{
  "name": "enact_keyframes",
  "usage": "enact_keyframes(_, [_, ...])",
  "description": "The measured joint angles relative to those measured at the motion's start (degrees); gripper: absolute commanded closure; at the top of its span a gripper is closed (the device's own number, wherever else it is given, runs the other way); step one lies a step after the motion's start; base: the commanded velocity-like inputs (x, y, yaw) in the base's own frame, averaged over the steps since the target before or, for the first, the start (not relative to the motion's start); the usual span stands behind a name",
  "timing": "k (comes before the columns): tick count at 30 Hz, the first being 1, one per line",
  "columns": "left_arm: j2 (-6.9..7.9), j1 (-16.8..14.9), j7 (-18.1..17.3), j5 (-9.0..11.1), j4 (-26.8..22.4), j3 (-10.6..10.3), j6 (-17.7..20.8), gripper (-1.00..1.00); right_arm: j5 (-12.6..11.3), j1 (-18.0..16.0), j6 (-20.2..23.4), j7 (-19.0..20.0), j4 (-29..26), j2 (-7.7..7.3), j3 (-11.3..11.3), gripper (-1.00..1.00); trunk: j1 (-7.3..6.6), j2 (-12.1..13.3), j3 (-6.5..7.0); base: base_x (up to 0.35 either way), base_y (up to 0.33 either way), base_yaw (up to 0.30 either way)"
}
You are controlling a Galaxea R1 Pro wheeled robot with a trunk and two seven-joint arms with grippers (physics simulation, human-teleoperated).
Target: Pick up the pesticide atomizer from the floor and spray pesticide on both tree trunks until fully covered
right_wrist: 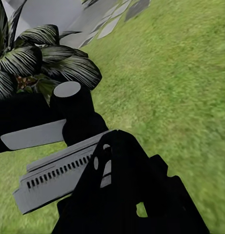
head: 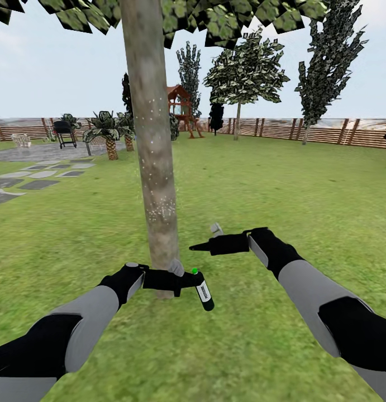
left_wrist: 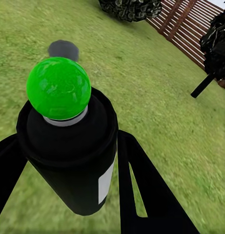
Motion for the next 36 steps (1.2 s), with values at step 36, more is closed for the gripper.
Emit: enact_keyframes(36, [0.00,0.0,0.1,0.0,0.0,0.2,0.0,1.00,0.0,0.4,-0.2,-0.5,0.3,-0.19,6.6,1.00,0.00,0.0,0.00,0.000,0.000,0.000])
